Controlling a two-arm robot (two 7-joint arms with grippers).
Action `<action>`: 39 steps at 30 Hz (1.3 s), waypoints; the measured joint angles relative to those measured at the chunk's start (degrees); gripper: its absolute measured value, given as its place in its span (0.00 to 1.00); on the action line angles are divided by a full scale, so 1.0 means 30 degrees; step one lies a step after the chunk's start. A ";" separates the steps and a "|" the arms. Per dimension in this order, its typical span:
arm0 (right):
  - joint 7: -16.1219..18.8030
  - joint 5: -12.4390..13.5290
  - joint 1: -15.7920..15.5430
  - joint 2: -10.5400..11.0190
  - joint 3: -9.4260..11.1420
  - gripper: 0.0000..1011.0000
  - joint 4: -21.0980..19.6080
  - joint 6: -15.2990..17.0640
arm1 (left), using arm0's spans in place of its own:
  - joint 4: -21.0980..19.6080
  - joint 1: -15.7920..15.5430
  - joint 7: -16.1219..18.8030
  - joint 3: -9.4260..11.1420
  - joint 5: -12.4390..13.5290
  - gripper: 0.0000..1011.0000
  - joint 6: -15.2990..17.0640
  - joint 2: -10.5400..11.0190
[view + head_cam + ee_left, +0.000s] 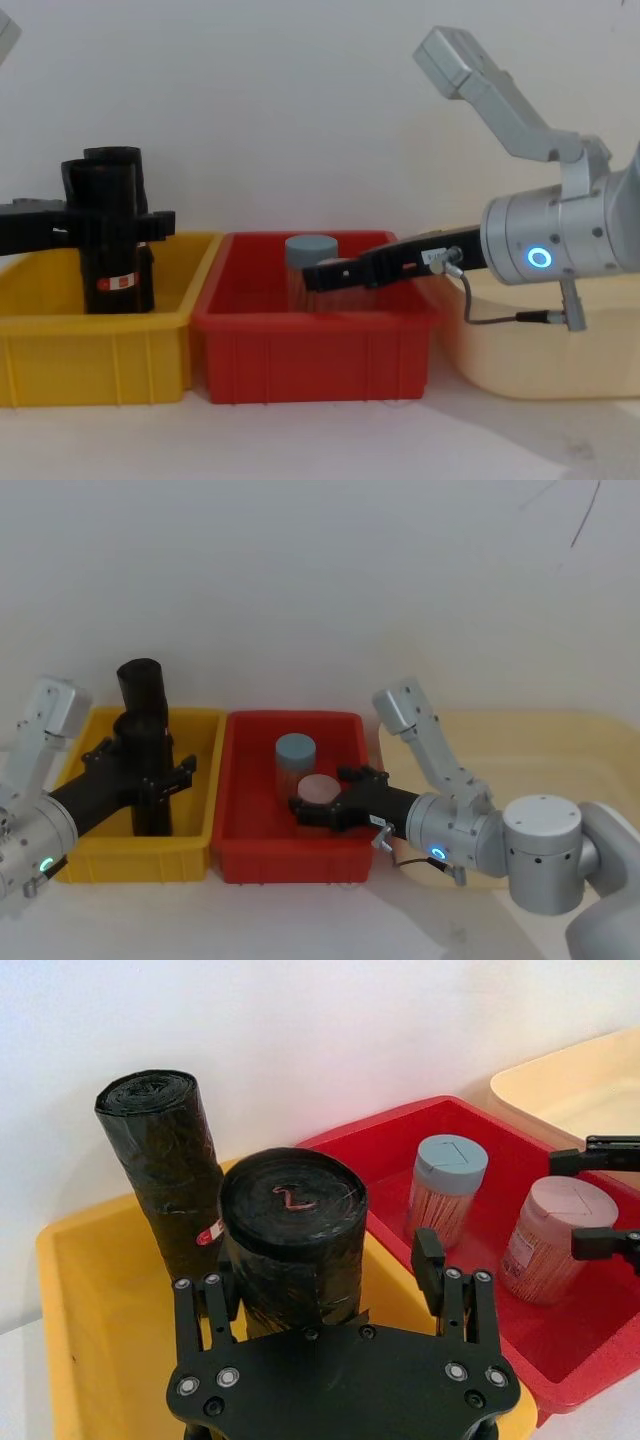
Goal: Pick up the garbage bag with the one hand and transfer it to the other hand.
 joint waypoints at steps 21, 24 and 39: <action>0.0179 -0.0186 0.0124 -0.0106 -0.0116 0.65 0.0443 -0.0144 | -0.0001 0.0002 0.0000 0.0000 0.0000 0.53 0.0001 0.0001; 0.0185 -0.0192 0.0130 -0.0111 -0.0121 0.65 0.0470 -0.0153 | -0.0001 0.0002 0.0000 0.0000 0.0000 0.51 0.0002 0.0001; 0.0236 -0.0127 0.0073 -0.0090 0.0060 0.65 0.0209 -0.0231 | -0.0270 -0.0272 0.0080 0.0190 0.0387 0.48 -0.0023 0.0098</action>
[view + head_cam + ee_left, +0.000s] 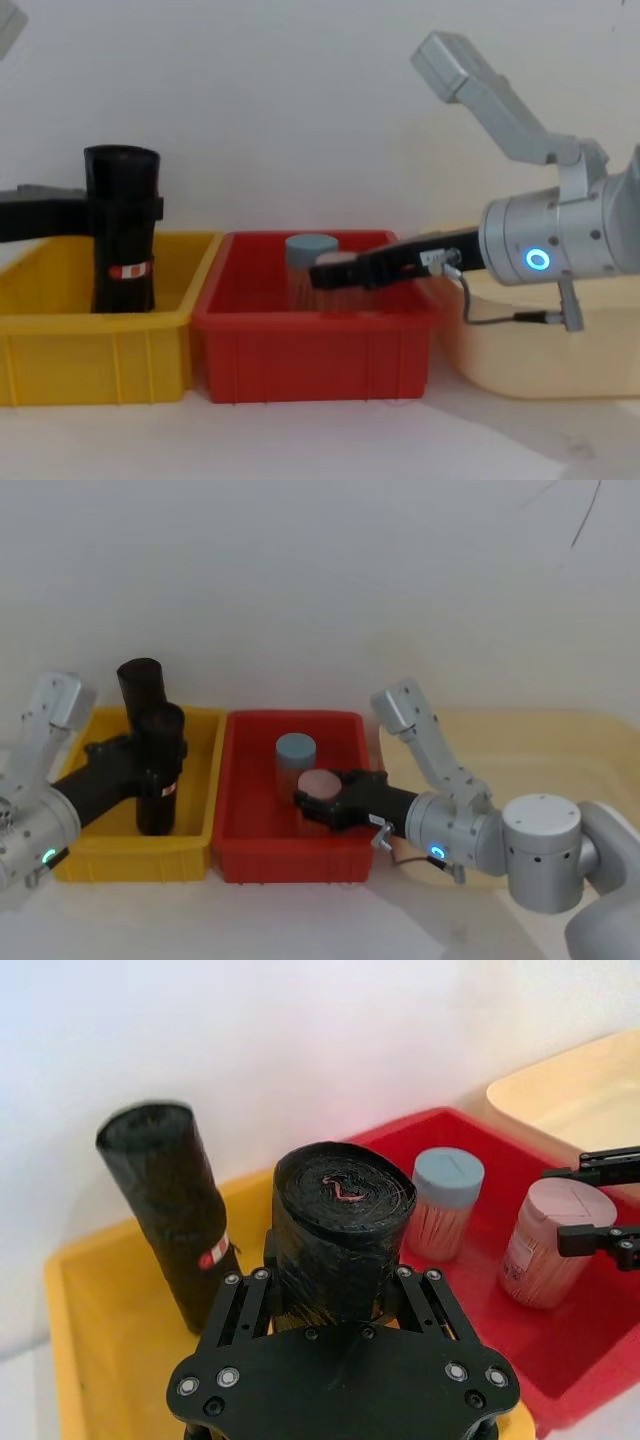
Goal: Pick up the garbage bag with the one hand and transfer it to the other hand.
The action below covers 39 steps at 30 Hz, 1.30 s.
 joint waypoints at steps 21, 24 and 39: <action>-0.1084 0.0803 -0.0587 0.1345 0.2369 0.65 -0.3895 -0.1190 | -0.0736 -0.4050 -0.1063 0.1624 0.1347 0.48 0.0094 -0.0849; -0.1474 0.0799 -0.0764 0.1674 0.2835 0.65 -0.4503 -0.1302 | -0.0291 -0.4852 -0.1507 0.2027 0.1350 0.48 -0.0046 -0.1229; -0.3611 0.0403 -0.2422 0.3332 0.5365 0.65 -0.6851 -0.1208 | 0.4116 -0.8233 -0.4247 0.3811 0.0255 0.48 -0.1133 -0.3945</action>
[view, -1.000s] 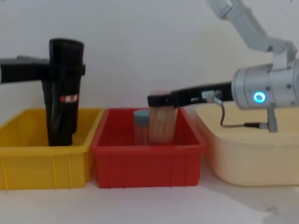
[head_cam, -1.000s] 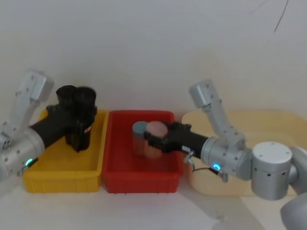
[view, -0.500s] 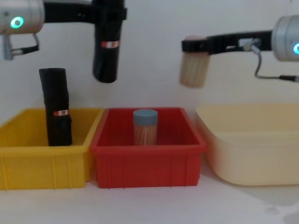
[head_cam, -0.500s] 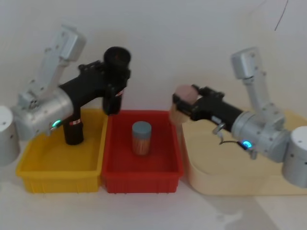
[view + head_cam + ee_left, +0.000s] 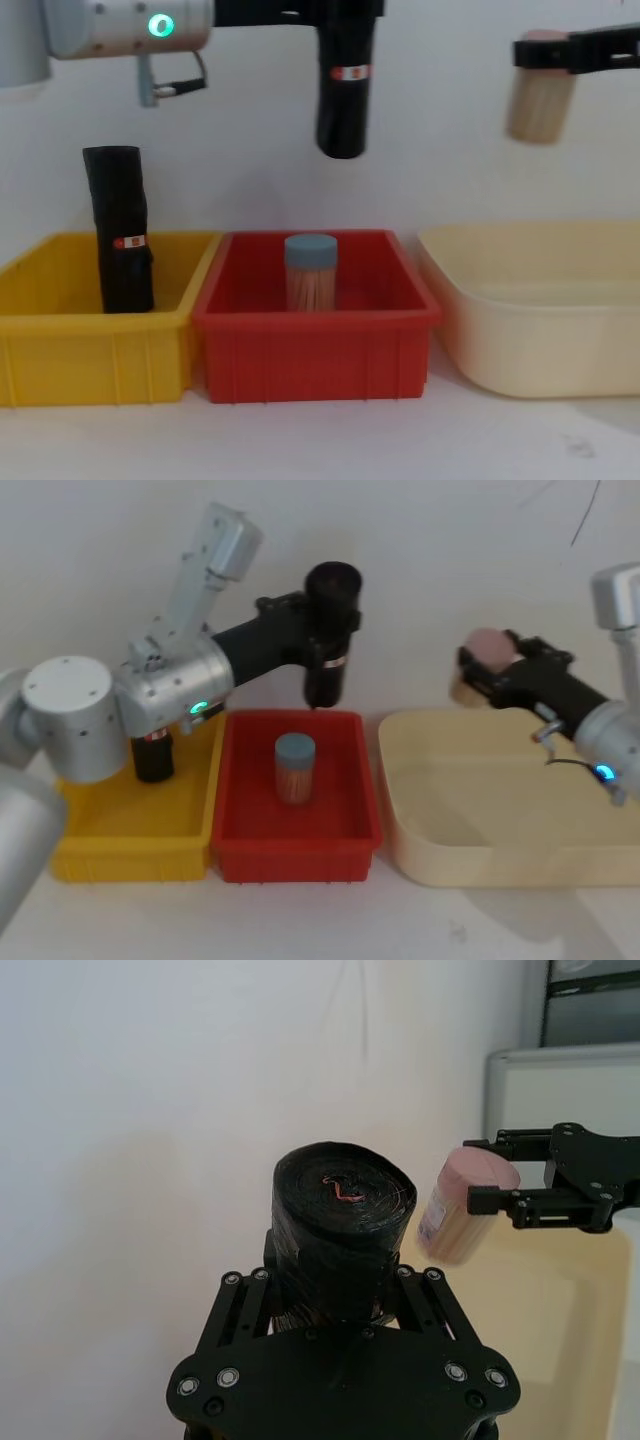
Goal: Pick up the garbage bag with the one hand and transfer it to the other hand.
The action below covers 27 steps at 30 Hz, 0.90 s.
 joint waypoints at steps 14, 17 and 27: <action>-0.1762 -0.0086 -0.2633 0.1418 0.2858 0.74 -0.1083 0.1121 | 0.7946 -0.3009 -0.3610 0.0504 -0.2102 0.48 -0.2176 -0.3410; -0.2038 -0.0059 -0.3180 0.1669 0.3465 0.83 -0.1103 0.1379 | 0.9353 -0.3532 -0.4204 0.0525 -0.2435 0.48 -0.2592 -0.3954; -0.2568 0.0055 -0.4347 0.2146 0.4710 0.99 -0.1147 0.1915 | 1.2080 -0.4542 -0.5381 0.0575 -0.3097 0.48 -0.3398 -0.5020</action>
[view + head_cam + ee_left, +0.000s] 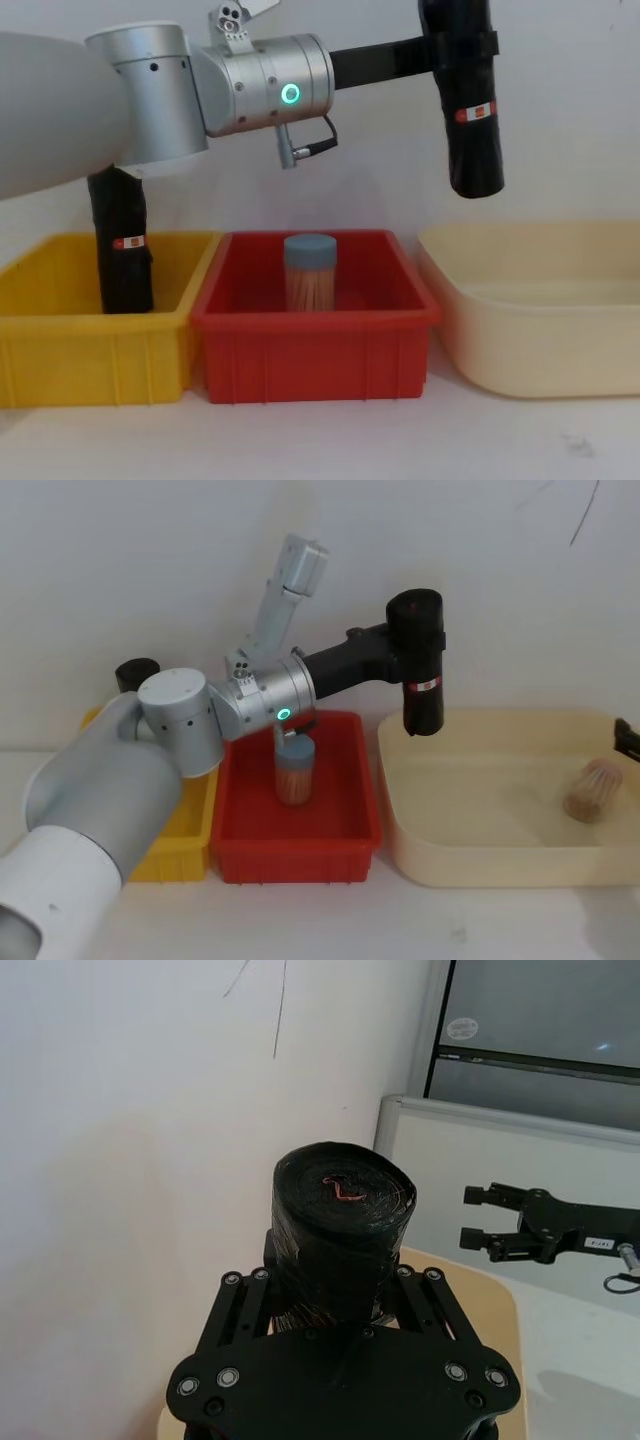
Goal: Pick up the garbage bag with the one hand and transfer it to the other hand.
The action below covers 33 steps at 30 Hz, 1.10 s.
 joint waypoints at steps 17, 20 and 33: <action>0.1095 0.0343 -0.0597 0.0349 0.0394 0.99 -0.0655 -0.0375 | 0.1662 -0.0617 -0.0703 0.0034 -0.0384 0.48 -0.0493 -0.0653; 0.1477 0.0447 -0.0637 0.0431 0.0363 0.99 -0.0811 -0.0512 | 0.1787 -0.0671 -0.0756 0.0035 -0.0417 0.48 -0.0532 -0.0703; 0.3761 0.1001 -0.0512 0.0993 -0.0393 0.99 -0.1393 -0.1353 | 0.2086 -0.0781 -0.0883 0.0036 -0.0483 0.48 -0.0611 -0.0817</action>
